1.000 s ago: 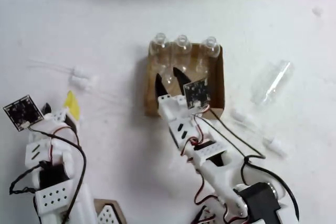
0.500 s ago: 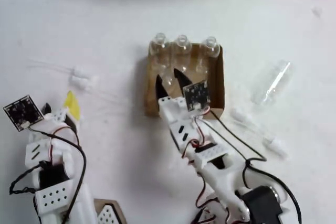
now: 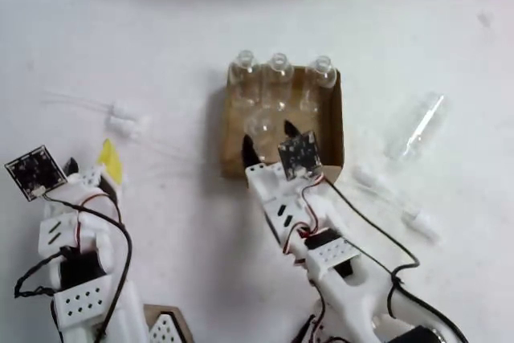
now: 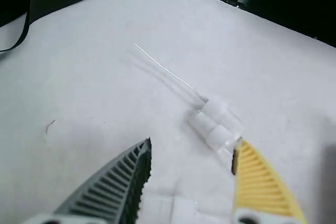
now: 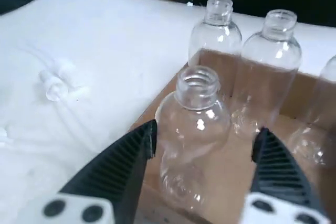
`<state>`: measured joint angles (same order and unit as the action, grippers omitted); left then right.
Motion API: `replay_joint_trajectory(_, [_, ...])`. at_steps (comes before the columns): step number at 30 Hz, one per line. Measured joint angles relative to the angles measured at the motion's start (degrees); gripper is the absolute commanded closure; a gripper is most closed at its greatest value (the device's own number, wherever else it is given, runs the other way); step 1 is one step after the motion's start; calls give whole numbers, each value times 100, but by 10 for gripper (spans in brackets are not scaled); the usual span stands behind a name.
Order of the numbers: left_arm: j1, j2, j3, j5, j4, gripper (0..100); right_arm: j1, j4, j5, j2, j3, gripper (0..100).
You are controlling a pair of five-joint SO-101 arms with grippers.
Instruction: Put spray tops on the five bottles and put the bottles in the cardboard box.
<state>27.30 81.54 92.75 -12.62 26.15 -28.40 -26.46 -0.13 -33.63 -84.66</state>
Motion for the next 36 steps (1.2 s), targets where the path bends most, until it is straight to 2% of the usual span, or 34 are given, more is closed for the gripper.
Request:
replay_joint_trajectory(3, [0,0,0,0,0,763,0,484,0,-185,79,693])
replay_joint_trajectory(10, [0,0,0,0,0,763,0,905,0,-932,79,694])
replay_joint_trajectory(13, [0,0,0,0,0,763,0,1292,0,-1679,114,750])
replay_joint_trajectory(17, [0,0,0,0,0,763,193,2708,-264,-3156,651,864])
replay_joint_trajectory(20, [0,0,0,0,0,763,712,4009,-826,-4343,1266,868])
replay_joint_trajectory(23, [0,0,0,0,0,763,1468,4703,-1002,-5257,1776,868])
replay_joint_trajectory(28, [0,0,0,0,0,763,2127,5503,-1046,-5011,2479,872])
replay_joint_trajectory(33, [0,0,0,0,0,763,2840,5811,-1081,-3692,3411,872])
replay_joint_trajectory(36, [0,0,0,0,0,763,3288,6382,-1081,-2593,4387,872])
